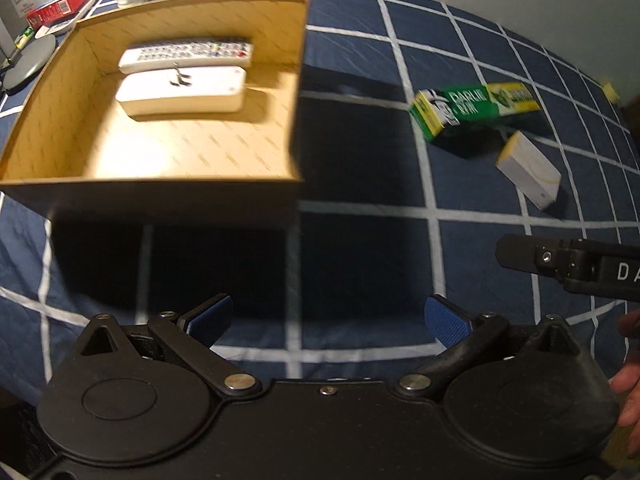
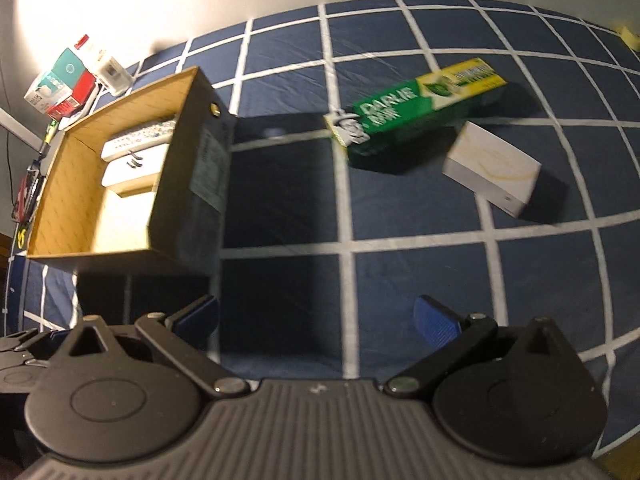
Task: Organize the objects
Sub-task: 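Move the right gripper to the white air-conditioner remote with LCD screen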
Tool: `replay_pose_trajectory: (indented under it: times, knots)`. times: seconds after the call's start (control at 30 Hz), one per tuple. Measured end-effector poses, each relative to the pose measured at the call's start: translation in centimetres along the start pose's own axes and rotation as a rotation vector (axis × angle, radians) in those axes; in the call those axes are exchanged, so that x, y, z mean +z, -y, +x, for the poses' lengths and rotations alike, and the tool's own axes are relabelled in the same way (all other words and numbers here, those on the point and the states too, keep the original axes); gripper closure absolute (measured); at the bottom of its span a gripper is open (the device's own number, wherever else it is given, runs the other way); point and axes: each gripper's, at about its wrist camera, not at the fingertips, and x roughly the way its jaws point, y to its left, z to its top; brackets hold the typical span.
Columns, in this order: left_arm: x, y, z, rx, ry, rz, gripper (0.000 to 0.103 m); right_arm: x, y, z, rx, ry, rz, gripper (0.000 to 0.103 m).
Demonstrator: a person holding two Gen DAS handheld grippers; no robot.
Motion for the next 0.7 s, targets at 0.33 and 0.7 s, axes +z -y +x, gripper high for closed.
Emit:
replay_pose_trajectory:
  times: [0.33,0.7]
  knots:
    - [-3.8,4.2,0.8,0.038,-0.006,-0.038,0.0,-2.1,4.5,-0.6,0.031,-0.022,-0.052,0.0]
    - [-5.2,5.2,0.9,0.061,-0.026,-0.08,0.0,-3.0,6.0,-0.8,0.058,-0.055,-0.096,0.0]
